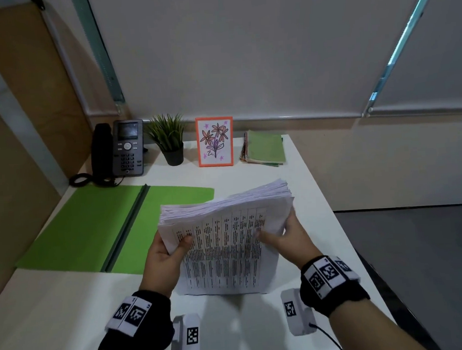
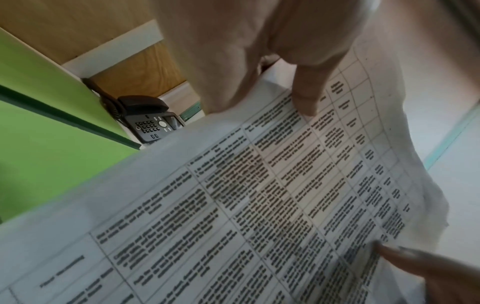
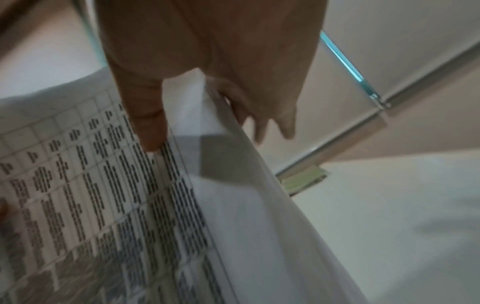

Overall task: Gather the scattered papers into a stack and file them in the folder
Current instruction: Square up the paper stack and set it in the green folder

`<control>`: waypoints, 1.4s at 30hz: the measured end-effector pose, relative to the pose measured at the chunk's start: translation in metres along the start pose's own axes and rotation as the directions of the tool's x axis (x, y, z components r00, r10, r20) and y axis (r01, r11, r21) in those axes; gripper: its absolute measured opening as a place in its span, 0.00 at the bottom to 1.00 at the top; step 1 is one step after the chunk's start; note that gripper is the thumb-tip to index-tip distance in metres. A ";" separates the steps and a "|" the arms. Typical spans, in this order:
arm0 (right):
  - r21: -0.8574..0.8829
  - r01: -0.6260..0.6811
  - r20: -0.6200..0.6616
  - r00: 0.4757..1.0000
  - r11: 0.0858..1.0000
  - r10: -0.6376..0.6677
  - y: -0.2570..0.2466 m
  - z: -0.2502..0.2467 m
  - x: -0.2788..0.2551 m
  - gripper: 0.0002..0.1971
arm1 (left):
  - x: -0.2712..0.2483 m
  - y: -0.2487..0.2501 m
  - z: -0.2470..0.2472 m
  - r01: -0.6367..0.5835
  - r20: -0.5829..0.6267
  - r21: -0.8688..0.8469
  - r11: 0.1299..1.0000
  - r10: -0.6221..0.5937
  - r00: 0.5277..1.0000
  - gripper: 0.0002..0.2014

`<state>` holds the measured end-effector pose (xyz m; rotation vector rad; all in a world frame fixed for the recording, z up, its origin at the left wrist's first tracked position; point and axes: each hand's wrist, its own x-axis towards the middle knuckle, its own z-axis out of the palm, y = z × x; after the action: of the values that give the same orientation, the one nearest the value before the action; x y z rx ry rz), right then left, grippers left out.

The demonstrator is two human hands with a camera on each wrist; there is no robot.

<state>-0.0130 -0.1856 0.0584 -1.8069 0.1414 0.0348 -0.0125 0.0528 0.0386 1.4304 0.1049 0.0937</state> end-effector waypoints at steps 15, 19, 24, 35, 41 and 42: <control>-0.059 0.018 -0.296 0.955 0.998 -0.035 0.082 0.052 -0.032 0.22 | -0.020 -0.084 0.002 0.152 -0.019 0.439 0.886 -0.160 0.987 0.20; -0.075 -0.060 -0.218 0.975 0.995 0.042 0.093 0.046 -0.025 0.12 | -0.011 -0.094 -0.007 0.179 -0.029 0.603 0.777 -0.203 0.979 0.18; -0.066 -0.073 -0.136 0.989 0.995 0.064 0.067 0.036 -0.015 0.09 | -0.013 -0.070 -0.011 0.099 0.029 0.473 0.876 -0.128 0.991 0.11; -0.088 -0.322 -0.015 0.947 0.943 0.322 0.057 0.101 -0.004 0.28 | 0.012 -0.065 -0.095 0.193 0.104 0.427 0.884 -0.260 0.960 0.17; -0.041 -0.349 -0.199 0.921 0.936 0.335 0.044 0.148 0.030 0.20 | 0.046 -0.047 -0.161 0.272 0.017 0.231 0.934 -0.284 0.959 0.16; -0.081 -0.384 -0.262 0.899 0.920 0.352 0.049 0.153 0.036 0.20 | 0.051 -0.044 -0.171 0.278 0.002 0.197 0.940 -0.284 0.959 0.16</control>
<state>0.0253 -0.0511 -0.0289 -1.8879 0.6722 0.0947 0.0164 0.2209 -0.0287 1.5976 0.2995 -0.1788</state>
